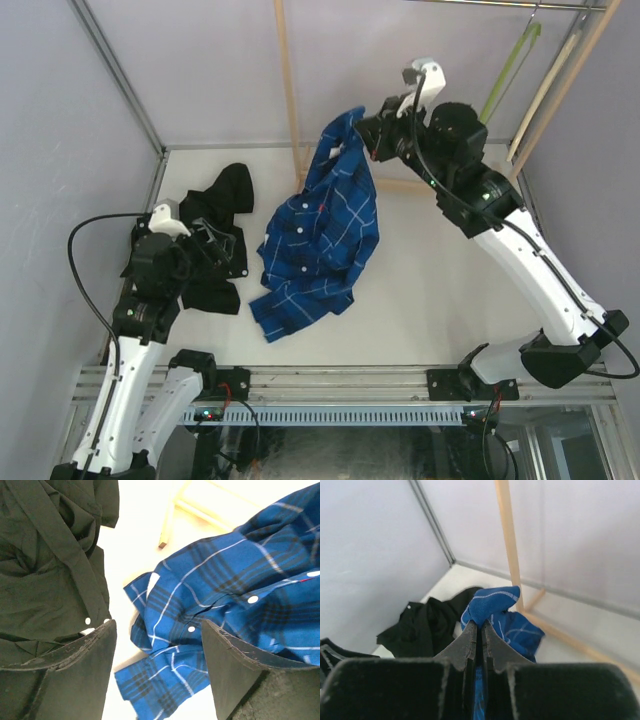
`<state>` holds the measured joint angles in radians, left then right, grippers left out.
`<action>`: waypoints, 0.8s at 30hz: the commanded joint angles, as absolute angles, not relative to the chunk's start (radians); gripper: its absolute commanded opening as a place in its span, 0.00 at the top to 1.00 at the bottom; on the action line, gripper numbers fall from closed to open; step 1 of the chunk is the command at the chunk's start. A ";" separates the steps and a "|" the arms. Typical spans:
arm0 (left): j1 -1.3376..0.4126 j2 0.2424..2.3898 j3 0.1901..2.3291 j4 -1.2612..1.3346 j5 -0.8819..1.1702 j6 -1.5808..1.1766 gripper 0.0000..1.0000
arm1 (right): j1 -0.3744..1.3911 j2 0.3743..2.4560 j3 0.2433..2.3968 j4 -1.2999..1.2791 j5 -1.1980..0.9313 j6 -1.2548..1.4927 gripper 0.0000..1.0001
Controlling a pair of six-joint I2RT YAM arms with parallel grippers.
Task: Place the shirt on the hanger
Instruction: Adjust the shirt at the center of the board.
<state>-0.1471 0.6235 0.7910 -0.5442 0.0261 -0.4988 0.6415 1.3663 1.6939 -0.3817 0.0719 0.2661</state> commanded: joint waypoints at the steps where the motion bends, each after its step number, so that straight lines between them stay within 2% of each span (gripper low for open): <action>1: -0.140 0.591 0.828 -0.507 -0.004 -0.519 0.27 | 0.659 1.388 1.895 -0.408 -0.029 0.138 1.00; 5: -0.141 0.579 0.823 -0.499 -0.002 -0.520 0.27 | 0.706 1.405 2.008 -0.488 -0.090 0.072 1.00; 9: -0.140 0.570 0.825 -0.475 0.048 -0.479 0.23 | 0.750 1.364 1.948 -0.557 -0.175 0.033 1.00; 14: -0.141 0.554 0.821 -0.416 0.151 -0.418 0.10 | 0.754 1.222 1.601 -0.519 -0.257 0.054 1.00; 19: -0.145 0.560 0.785 -0.313 0.241 -0.419 0.08 | 0.750 1.102 1.254 -0.537 -0.069 0.111 1.00; 22: -0.185 0.578 0.749 -0.210 0.317 -0.406 0.08 | 0.743 1.042 1.139 -0.543 -0.072 0.132 1.00; 24: -0.277 0.597 0.745 -0.167 0.328 -0.335 0.09 | 0.742 1.005 1.090 -0.548 -0.083 0.135 1.00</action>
